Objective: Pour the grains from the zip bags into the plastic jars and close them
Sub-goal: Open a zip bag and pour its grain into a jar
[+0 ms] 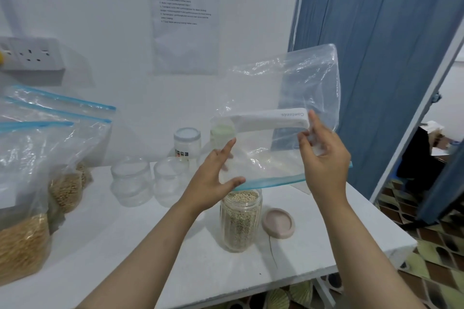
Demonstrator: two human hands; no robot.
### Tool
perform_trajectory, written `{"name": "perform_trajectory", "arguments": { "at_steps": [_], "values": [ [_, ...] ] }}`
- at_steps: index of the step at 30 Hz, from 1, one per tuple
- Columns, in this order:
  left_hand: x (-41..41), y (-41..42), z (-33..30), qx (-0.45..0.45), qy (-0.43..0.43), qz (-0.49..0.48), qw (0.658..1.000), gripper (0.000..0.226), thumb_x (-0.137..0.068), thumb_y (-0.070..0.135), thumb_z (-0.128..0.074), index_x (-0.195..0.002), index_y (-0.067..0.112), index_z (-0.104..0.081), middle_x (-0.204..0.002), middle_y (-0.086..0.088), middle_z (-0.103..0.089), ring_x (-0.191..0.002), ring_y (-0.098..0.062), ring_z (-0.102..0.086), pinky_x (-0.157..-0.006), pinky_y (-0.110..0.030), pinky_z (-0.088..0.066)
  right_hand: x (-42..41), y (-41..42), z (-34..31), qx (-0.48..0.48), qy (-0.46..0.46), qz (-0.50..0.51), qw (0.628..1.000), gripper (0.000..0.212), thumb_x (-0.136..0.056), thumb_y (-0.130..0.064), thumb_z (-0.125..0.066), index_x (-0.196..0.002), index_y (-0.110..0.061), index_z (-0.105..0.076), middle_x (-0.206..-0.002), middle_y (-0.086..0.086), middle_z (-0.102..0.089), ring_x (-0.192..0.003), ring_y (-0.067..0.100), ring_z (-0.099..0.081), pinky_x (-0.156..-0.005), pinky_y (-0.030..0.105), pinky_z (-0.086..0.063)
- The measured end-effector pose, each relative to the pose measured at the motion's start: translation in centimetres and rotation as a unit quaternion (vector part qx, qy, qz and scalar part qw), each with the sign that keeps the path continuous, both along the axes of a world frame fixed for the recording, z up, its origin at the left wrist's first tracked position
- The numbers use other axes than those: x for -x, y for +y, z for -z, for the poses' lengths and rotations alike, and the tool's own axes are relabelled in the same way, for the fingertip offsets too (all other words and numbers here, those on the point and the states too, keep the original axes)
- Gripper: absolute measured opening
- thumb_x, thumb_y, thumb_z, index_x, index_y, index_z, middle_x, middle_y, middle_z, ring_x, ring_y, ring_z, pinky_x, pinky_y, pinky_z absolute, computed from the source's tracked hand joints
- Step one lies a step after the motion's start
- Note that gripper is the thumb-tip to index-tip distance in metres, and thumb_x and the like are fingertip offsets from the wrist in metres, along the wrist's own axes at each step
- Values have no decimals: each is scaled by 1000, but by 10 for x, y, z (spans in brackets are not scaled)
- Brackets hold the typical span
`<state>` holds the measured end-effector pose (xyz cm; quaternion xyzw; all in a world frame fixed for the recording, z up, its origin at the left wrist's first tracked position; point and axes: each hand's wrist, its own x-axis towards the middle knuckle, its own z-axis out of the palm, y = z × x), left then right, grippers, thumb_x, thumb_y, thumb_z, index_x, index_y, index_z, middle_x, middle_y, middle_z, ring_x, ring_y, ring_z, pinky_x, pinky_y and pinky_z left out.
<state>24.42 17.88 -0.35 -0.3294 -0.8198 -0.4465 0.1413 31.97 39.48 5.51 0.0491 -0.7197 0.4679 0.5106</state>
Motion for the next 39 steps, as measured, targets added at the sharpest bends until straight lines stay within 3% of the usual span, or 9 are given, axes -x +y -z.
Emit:
{"name": "perform_trajectory", "arguments": {
  "at_steps": [4,9,13,17,20,23,33,35,39],
  "values": [
    [-4,13,-12,-125,-32,-5,992,65,-92,38,-63,-148,46,-30,-130,15,-48,-110,0,-54,-91,-9,-42,3,13,11,21,-29,5,999,49,-95,-9,-65,-136,-33,-55,-100,-1,-65,-89,-2,-56,-88,14,-45],
    [1,41,-29,-213,-14,-32,976,41,-95,8,-61,-128,32,-58,-112,11,-60,-91,-8,-61,-83,-26,-54,18,47,13,28,-119,-4,992,67,-94,-15,-66,-148,-42,-37,-112,-37,-53,-104,-4,-54,-91,12,-38],
    [4,70,-36,-261,-16,-64,963,39,-91,3,-65,-116,33,-63,-110,9,-61,-79,-8,-61,-74,-30,-57,37,88,18,1,-257,26,966,87,-90,-28,-71,-156,-40,-15,-125,-3,-33,-107,10,-45,-90,22,-33],
    [4,110,-36,-307,15,-148,940,33,-90,-1,-64,-115,20,-66,-131,8,-45,-77,2,-56,-63,-18,-55,53,130,31,-15,-236,-38,971,67,-91,-21,-71,-145,-40,-37,-136,-9,-28,-98,-17,-50,-89,12,-39],
    [7,133,-34,-339,17,-194,920,30,-91,-7,-56,-103,17,-69,-120,6,-59,-76,3,-60,-66,-18,-53,65,161,40,102,-218,-223,945,38,-103,-7,-48,-128,-32,-60,-131,-2,-63,-114,14,-64,-102,30,-49],
    [16,146,-31,-435,-50,-211,874,32,-89,-11,-48,-92,16,-65,-91,1,-71,-71,-6,-62,-69,-21,-53,69,187,54,181,-228,-358,887,44,-98,12,-39,-122,-14,-65,-123,6,-70,-121,22,-62,-90,22,-55],
    [25,163,-40,-755,-202,-18,623,32,-97,-5,-33,-73,6,-51,-101,-25,-64,-90,-31,-67,-78,-31,-61,95,183,54,12,-118,-246,962,21,-85,-20,-71,-94,-39,-76,-106,-9,-73,-104,14,-66,-87,16,-50],
    [27,170,-39,-694,-141,-58,704,32,-95,-12,-29,-84,15,-41,-114,-23,-63,-96,-27,-66,-85,-31,-58,103,178,41,35,-78,-268,959,25,-93,-13,-64,-102,-35,-73,-102,-16,-73,-94,9,-68,-84,26,-54],
    [35,173,-28,-326,16,-264,908,36,-95,0,-48,-96,35,-40,-129,15,-54,-92,-5,-53,-86,-24,-42,112,176,7,147,-69,-361,918,60,-98,-8,-57,-151,-27,-36,-76,-4,-53,-59,6,-57,-58,26,-57]
  ]
}}
